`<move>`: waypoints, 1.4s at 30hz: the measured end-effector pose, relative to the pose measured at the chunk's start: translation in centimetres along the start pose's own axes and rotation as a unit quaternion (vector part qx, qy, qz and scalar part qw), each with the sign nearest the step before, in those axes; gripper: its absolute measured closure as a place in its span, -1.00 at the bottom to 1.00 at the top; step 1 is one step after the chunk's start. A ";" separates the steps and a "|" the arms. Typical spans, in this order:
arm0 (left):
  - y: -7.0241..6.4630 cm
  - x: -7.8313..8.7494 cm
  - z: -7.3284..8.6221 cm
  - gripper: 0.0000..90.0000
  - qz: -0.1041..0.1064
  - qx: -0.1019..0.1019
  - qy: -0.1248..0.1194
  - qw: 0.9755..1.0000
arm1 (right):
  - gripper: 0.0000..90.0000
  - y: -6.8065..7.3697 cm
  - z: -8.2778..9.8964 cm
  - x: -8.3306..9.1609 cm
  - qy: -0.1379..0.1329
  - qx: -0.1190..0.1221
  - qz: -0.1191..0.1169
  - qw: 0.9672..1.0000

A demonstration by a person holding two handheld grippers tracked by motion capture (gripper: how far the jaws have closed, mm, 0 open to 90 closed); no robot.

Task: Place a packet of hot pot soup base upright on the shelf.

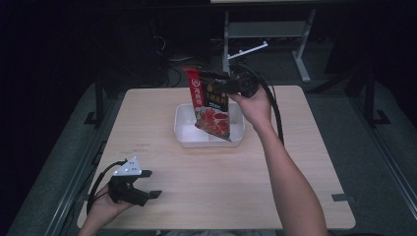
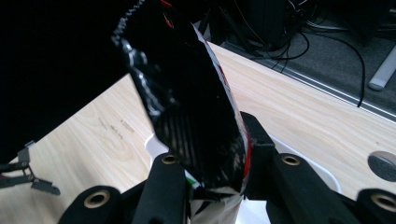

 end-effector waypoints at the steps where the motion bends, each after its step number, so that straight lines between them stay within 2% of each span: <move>1: 0.0 0.0 0.0 -0.57 0.001 -0.001 0.001 1.000 | 0.64 0.1 -0.3 -0.5 0.000 0.001 0.001 1.000; 7: 0.0 0.0 0.0 -0.57 0.000 -0.002 -0.001 1.000 | 0.64 0.4 -1.1 -1.7 0.001 -0.001 0.005 1.000; 11: 0.0 0.1 0.0 -0.57 0.000 -0.003 -0.002 1.000 | 0.64 0.5 -1.9 -2.9 -0.008 -0.007 0.008 1.000; 24: 0.0 0.2 0.0 -0.57 0.001 -0.003 -0.007 1.000 | 0.64 1.3 -2.6 -6.2 -0.012 -0.016 0.029 0.999; 35: 0.1 0.2 0.0 -0.57 -0.001 -0.004 -0.009 1.000 | 0.64 1.6 -2.2 -8.8 -0.012 -0.027 0.037 0.999; 42: 0.1 0.2 0.0 -0.57 0.000 -0.005 -0.008 1.000 | 0.64 1.7 -1.5 -10.3 -0.018 -0.033 0.051 0.998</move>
Point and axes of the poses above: each handheld gripper's, and its own axes: x roughly backward along the jaws, z roughly out of its underside, y roughly to its left, the point moved 1 cm from there along -x, roughly forward along the jaws, and after that the axes turned 7 degrees about y, right-handed, at the moved point
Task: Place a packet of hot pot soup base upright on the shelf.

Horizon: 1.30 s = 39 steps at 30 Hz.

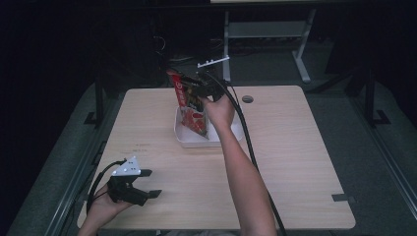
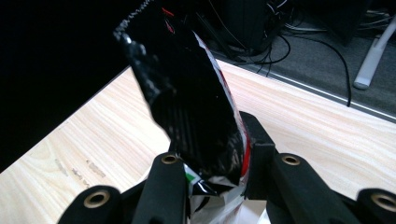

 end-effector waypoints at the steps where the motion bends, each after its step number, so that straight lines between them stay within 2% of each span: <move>1: 0.0 0.0 0.0 -0.57 0.000 0.000 0.000 1.000 | 0.64 0.0 0.0 0.0 0.000 0.000 0.000 1.000; 10: -0.1 0.0 -0.1 -0.56 0.001 0.000 -0.003 1.000 | 0.63 0.2 1.2 -1.1 0.002 0.010 0.007 1.000; 16: -0.1 -0.1 -0.1 -0.56 0.001 0.000 -0.001 1.000 | 0.57 0.1 1.7 -1.3 0.017 0.016 0.002 1.000; 23: -0.1 -0.1 -0.1 -0.56 0.001 0.000 -0.001 1.000 | 0.50 0.2 1.9 -1.1 0.026 0.022 -0.010 0.999; 36: 0.0 -0.1 -0.1 -0.55 0.001 -0.002 0.001 1.000 | 0.52 -0.6 3.6 -0.7 0.028 0.023 -0.017 0.999; 39: -0.1 -0.2 -0.2 -0.55 0.001 -0.002 0.001 1.000 | 0.53 -1.1 4.1 -0.7 0.028 0.016 -0.017 0.999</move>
Point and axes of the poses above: each handheld gripper's, and its own axes: x roughly backward along the jaws, z roughly out of its underside, y roughly to its left, the point moved 1 cm from there along -x, roughly forward along the jaws, and after that the axes turned 7 degrees about y, right-handed, at the moved point
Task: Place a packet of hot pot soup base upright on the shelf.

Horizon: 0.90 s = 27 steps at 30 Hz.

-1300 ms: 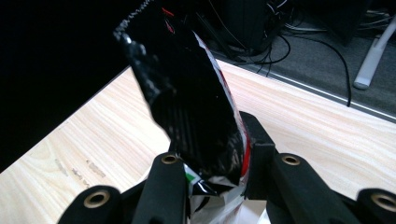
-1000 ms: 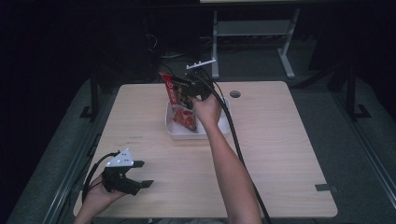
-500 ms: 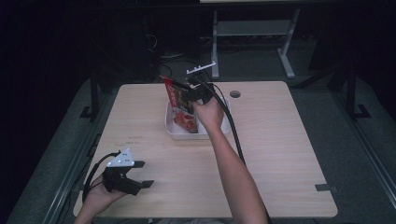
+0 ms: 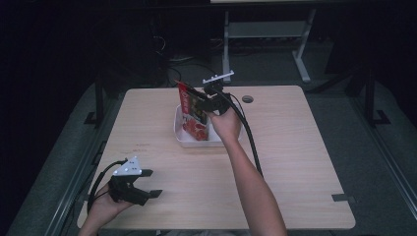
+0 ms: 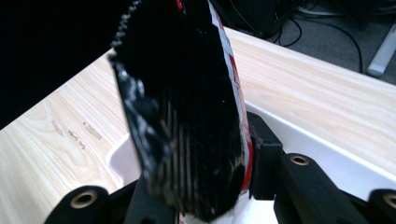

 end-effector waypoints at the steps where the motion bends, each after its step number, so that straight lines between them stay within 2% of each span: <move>1: 0.0 0.0 0.0 -0.55 0.000 0.000 0.000 1.000 | 0.53 -0.1 0.1 0.0 -0.001 -0.004 -0.002 1.000; 5: -0.1 0.0 -0.1 -0.55 0.000 0.000 0.001 1.000 | 0.47 -0.4 0.2 0.0 -0.002 -0.008 -0.012 1.000; 8: 0.0 -0.1 0.0 -0.55 0.000 0.001 0.001 1.000 | 0.24 -0.6 0.2 0.0 0.000 -0.014 -0.021 1.000; 12: 0.0 -0.1 0.0 -0.55 0.000 0.000 0.001 1.000 | 0.12 -0.8 0.5 0.1 0.004 -0.017 -0.029 0.999; 19: 0.0 0.0 0.0 -0.55 -0.002 -0.002 0.001 1.000 | -0.02 -1.1 1.3 1.0 0.005 -0.014 -0.052 0.999; 27: -0.1 0.0 -0.1 -0.55 -0.003 -0.003 0.003 1.000 | -0.06 -1.5 2.2 2.1 0.008 -0.016 -0.065 0.998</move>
Point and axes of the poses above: each handheld gripper's, and its own axes: x roughly backward along the jaws, z roughly out of its underside, y roughly to its left, the point moved 1 cm from there along -x, roughly forward along the jaws, and after that the axes turned 7 degrees about y, right-handed, at the moved point
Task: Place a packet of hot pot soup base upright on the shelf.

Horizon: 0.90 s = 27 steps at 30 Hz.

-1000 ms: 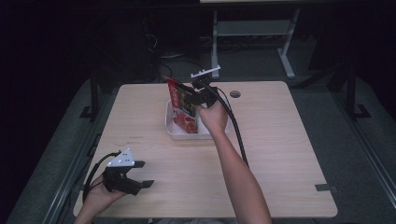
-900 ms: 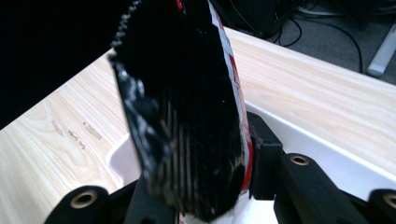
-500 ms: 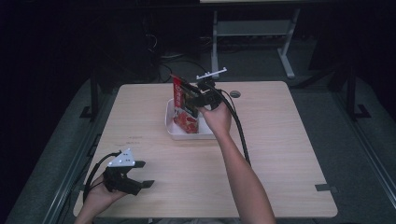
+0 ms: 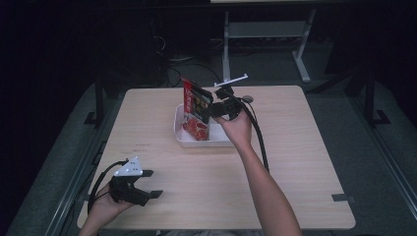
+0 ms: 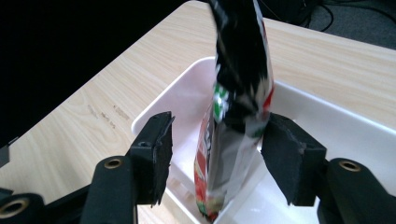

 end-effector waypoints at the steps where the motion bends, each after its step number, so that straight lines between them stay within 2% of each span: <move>1: 0.0 0.0 0.0 -0.55 0.000 0.000 -0.001 1.000 | -0.06 -0.1 0.2 0.2 0.000 -0.001 -0.003 1.000; 27: -0.3 -0.2 -0.2 -0.55 -0.001 -0.004 0.003 1.000 | -0.06 -0.3 3.1 3.7 -0.006 0.017 -0.039 0.999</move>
Point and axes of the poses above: each handheld gripper's, and its own axes: x roughly backward along the jaws, z roughly out of its underside, y roughly to its left, the point moved 1 cm from there along -x, roughly forward along the jaws, and after that the axes turned 7 degrees about y, right-handed, at the moved point
